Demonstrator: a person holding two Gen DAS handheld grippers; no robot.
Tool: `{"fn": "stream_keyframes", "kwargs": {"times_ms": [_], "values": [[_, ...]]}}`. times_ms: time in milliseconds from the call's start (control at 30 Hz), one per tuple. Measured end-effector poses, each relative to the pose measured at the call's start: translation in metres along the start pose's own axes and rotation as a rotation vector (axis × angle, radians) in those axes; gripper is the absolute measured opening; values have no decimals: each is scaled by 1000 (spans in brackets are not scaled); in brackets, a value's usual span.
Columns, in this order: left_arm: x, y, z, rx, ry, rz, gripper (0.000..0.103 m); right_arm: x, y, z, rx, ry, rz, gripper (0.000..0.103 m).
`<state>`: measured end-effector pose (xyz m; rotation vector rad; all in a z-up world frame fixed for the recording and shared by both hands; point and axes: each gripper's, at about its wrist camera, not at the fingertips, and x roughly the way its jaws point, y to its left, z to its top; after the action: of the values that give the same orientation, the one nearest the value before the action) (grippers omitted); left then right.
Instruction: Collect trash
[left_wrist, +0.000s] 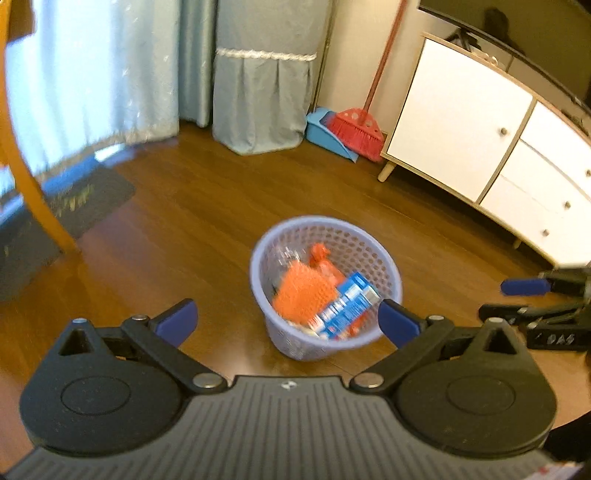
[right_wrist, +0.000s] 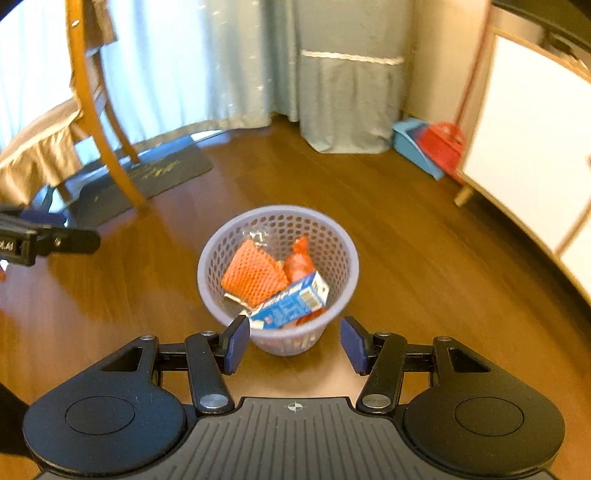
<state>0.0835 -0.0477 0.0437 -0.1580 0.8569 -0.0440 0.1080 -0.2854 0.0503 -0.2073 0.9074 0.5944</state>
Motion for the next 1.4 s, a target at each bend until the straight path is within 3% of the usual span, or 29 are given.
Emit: {"fn": "stream_keyframes", "kwargs": {"times_ms": [167, 300, 633, 1000, 1400], "values": [[-13, -6, -30, -10, 13, 29, 102, -12, 13, -29, 73, 13, 0, 52], [-26, -18, -52, 42, 1, 65, 102, -25, 28, -43, 94, 4, -6, 52], [-48, -22, -99, -16, 1, 84, 102, -44, 46, -78, 135, -5, -38, 52], [-48, -30, -119, 21, 29, 98, 102, -55, 53, -92, 160, -41, -51, 52], [-44, -22, -126, -22, 45, 111, 102, -48, 63, -95, 127, -18, -78, 52]]}}
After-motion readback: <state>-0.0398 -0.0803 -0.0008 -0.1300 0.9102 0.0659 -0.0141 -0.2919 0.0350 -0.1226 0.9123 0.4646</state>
